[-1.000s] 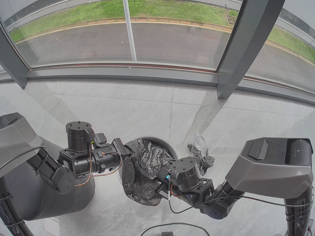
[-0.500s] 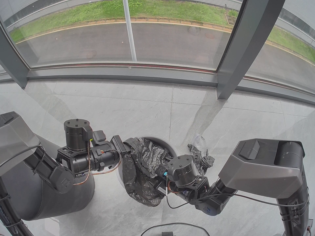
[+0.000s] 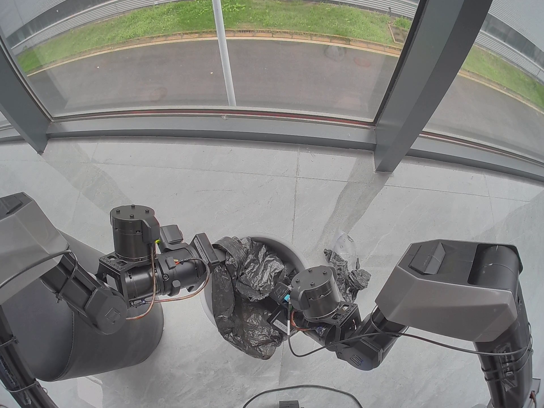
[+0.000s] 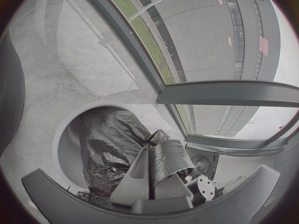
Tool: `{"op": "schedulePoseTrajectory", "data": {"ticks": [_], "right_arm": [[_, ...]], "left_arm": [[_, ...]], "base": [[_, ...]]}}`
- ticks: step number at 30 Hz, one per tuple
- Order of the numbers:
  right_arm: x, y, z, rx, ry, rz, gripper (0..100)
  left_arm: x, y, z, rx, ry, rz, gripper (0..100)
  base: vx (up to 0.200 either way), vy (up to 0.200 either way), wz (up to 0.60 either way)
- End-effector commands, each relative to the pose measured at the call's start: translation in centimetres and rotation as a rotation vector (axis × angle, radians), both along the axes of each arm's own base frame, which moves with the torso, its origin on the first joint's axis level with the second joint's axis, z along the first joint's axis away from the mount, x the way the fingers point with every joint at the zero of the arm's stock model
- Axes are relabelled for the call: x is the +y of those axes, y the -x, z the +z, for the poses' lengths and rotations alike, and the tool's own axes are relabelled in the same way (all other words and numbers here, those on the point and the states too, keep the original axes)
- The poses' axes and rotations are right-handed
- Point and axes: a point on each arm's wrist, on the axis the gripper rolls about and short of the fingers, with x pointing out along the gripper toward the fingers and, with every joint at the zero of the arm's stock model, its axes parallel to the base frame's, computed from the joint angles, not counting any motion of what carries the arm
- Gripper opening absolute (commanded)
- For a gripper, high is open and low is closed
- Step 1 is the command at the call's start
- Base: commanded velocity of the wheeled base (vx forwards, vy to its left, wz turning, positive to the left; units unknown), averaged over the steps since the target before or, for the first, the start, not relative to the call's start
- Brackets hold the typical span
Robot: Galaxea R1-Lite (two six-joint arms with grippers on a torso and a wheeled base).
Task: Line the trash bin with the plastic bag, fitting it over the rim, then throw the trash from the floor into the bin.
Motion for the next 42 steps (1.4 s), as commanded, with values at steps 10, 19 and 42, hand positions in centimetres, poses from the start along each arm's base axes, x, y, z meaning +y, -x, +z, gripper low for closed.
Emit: {"op": "schedulePoseTrajectory", "data": {"ticks": [10, 19, 42], "right_arm": [[-0.9, -0.4, 2.4, -0.041, -0.047, -0.038, 0], [-1.6, 0.2, 3.7, -0.108, -0.134, -0.043, 0], [-2.9, -1.9, 4.6, -0.210, -0.217, -0.139, 0]], "left_arm": [[0.0, -0.2, -0.6, 0.017, -0.008, 0.003, 0], [0.3, -0.3, -0.6, 0.011, -0.011, 0.010, 0], [2.2, -1.0, -1.2, 0.030, -0.020, 0.074, 0]], "base": [[0.000, 0.000, 0.00], [0.000, 0.000, 0.00], [0.000, 0.000, 0.00]]}}
